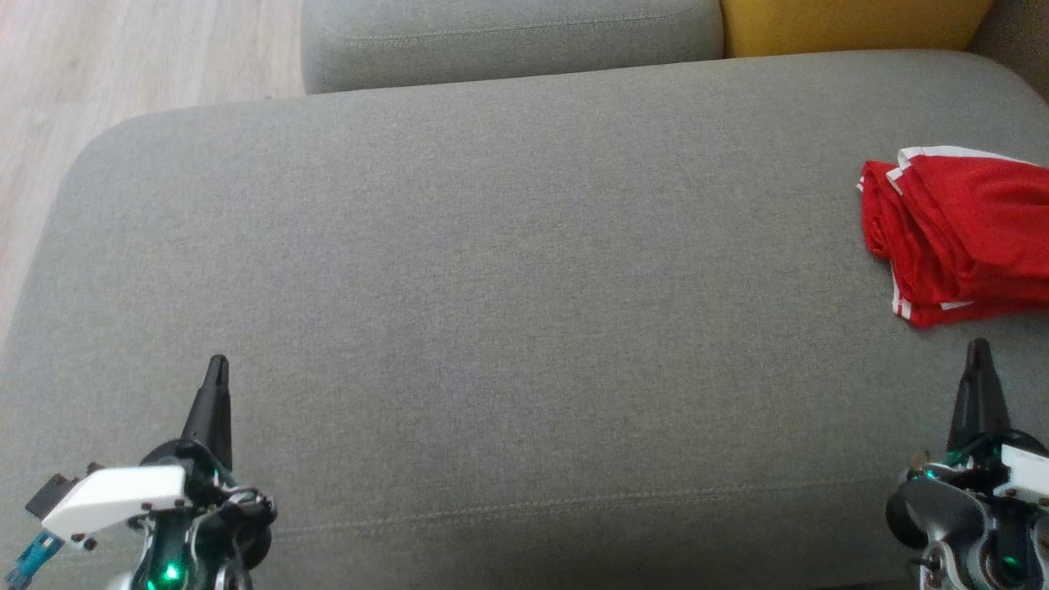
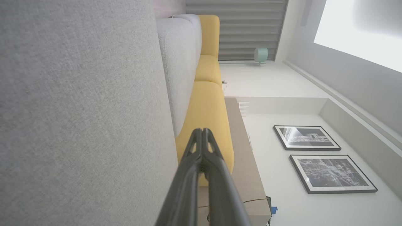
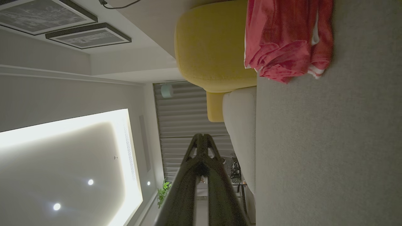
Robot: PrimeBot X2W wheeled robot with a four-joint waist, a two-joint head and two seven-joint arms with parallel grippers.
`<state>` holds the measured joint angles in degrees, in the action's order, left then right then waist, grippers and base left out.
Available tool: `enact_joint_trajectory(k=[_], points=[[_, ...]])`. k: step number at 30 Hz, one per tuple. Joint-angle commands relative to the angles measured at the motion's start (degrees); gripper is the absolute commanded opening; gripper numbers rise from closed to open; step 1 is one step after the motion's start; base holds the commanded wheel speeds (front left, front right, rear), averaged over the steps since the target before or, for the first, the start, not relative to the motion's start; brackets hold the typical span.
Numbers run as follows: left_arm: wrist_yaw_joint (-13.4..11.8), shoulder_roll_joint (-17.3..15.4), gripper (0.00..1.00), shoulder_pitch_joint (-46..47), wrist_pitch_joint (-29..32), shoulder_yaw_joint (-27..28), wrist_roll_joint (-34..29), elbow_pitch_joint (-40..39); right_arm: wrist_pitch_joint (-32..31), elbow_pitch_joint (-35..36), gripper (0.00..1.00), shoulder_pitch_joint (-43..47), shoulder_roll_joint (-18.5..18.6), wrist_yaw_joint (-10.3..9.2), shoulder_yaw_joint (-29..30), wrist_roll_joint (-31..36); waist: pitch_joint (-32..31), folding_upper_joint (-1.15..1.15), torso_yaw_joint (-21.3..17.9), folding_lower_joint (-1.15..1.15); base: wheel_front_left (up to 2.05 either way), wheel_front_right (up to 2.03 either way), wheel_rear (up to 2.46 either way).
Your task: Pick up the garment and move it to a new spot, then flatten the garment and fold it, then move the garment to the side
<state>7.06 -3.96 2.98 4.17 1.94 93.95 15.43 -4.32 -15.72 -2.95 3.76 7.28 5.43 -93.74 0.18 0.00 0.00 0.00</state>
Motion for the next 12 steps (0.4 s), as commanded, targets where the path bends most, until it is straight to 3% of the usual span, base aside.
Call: enact_joint_trajectory(k=[1,12], points=[[0.43,-0.67,0.0,3.01,0.37,2.15,0.24,-1.51,-0.35,1.83,0.0,-3.03,0.74,0.21,-1.17,-0.31,0.01,0.0,0.0,0.0,0.0,0.0,0.0],[0.43,-0.46,0.0,3.03,0.6,2.45,-0.01,-1.49,-0.58,1.81,0.0,-3.05,0.54,0.21,-0.89,-0.07,0.01,0.0,0.0,0.0,0.0,0.0,0.0]])
